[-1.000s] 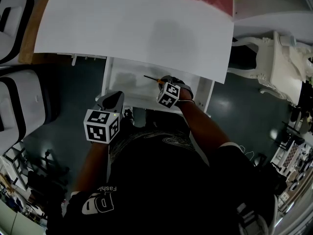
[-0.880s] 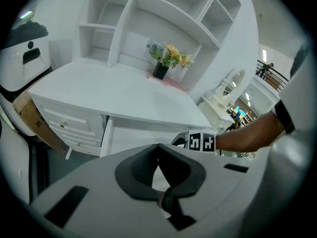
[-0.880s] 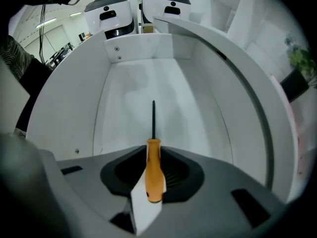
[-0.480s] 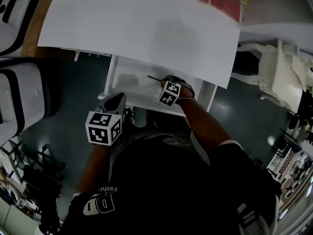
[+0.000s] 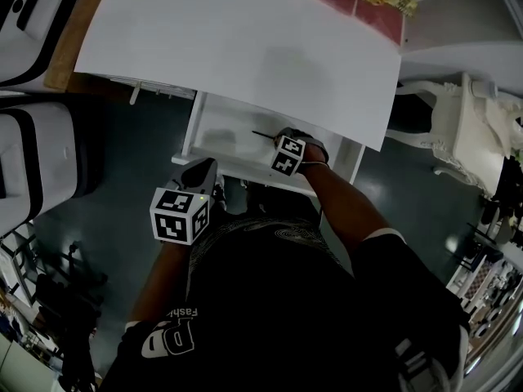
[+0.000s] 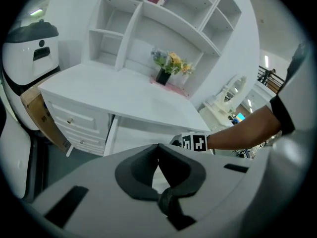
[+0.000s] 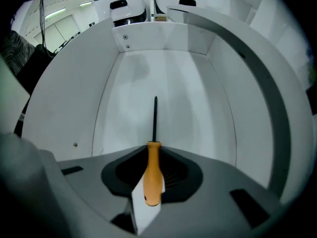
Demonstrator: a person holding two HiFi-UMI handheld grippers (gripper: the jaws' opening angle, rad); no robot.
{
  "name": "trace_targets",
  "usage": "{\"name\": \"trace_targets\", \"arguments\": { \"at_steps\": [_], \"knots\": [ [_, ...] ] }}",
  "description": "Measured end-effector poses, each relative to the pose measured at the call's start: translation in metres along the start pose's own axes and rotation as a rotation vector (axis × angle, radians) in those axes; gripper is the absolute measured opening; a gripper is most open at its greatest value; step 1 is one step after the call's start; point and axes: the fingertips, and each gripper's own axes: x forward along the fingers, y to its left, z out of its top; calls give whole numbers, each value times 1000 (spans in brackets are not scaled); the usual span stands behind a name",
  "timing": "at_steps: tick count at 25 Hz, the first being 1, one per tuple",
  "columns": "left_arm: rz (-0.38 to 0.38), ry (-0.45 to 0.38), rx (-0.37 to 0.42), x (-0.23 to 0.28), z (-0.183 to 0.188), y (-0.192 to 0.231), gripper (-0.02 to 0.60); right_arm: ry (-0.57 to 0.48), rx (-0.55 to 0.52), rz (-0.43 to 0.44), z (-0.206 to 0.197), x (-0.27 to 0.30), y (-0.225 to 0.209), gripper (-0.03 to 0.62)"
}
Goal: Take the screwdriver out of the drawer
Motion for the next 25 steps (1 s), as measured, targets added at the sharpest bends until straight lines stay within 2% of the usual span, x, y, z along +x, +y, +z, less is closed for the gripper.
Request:
{"name": "trace_targets", "arguments": {
  "at_steps": [6, 25],
  "knots": [
    [-10, -17, 24, -11, 0, 4, 14, -29, 30, -74, 6, -12, 3, 77],
    [-94, -34, 179, -27, 9, -21, 14, -357, 375, -205, 36, -117, 12, 74]
  ]
}}
